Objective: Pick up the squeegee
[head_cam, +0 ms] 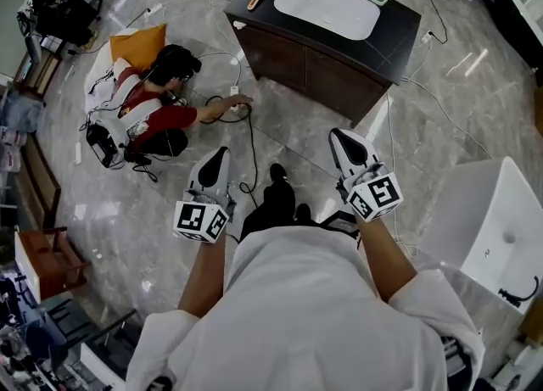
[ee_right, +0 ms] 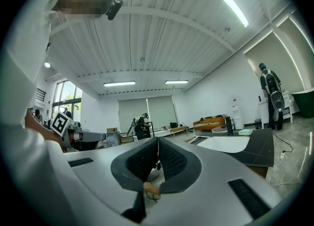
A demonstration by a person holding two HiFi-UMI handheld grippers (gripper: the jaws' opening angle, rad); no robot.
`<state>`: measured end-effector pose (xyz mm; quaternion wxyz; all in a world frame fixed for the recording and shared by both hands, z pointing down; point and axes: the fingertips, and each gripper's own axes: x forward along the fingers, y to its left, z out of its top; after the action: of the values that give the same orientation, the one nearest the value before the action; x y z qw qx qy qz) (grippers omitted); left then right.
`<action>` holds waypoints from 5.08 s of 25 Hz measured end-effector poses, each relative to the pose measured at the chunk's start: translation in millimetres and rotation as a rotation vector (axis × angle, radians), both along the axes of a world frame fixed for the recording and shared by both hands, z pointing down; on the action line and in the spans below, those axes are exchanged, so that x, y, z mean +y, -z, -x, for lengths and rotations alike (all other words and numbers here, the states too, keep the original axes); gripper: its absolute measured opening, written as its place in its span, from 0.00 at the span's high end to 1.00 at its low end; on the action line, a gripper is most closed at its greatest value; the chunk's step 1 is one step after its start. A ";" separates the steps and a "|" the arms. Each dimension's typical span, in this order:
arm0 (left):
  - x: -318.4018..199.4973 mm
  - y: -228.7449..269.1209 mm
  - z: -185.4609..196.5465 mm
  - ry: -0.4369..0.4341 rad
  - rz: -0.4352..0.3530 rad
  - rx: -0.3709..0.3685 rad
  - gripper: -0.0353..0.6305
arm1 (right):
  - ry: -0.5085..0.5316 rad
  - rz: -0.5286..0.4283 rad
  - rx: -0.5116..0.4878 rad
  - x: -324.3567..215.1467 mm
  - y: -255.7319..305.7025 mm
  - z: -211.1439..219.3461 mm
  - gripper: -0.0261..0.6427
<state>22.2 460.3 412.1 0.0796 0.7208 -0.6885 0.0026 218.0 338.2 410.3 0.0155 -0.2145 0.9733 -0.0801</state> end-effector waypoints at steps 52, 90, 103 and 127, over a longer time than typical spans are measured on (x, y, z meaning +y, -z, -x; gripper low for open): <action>-486.0 -18.4 234.4 -0.176 0.065 0.101 0.92 | 0.027 -0.085 0.039 -442.0 11.7 251.5 0.94; -762.0 -128.4 283.4 -0.585 0.745 -0.085 0.71 | -0.367 0.068 0.072 -611.1 -40.3 225.5 0.94; -789.3 -215.3 276.3 -0.594 1.049 0.042 0.70 | -0.450 0.119 0.072 -631.4 -65.7 202.2 0.94; -792.5 -280.3 268.8 -0.504 1.304 0.097 0.79 | -0.499 0.179 0.041 -645.8 -89.5 177.4 0.94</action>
<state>-246.5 -332.2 692.4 0.5233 0.6630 -0.3541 0.4015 40.6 -307.6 499.8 -0.0038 -0.4500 0.8794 -0.1550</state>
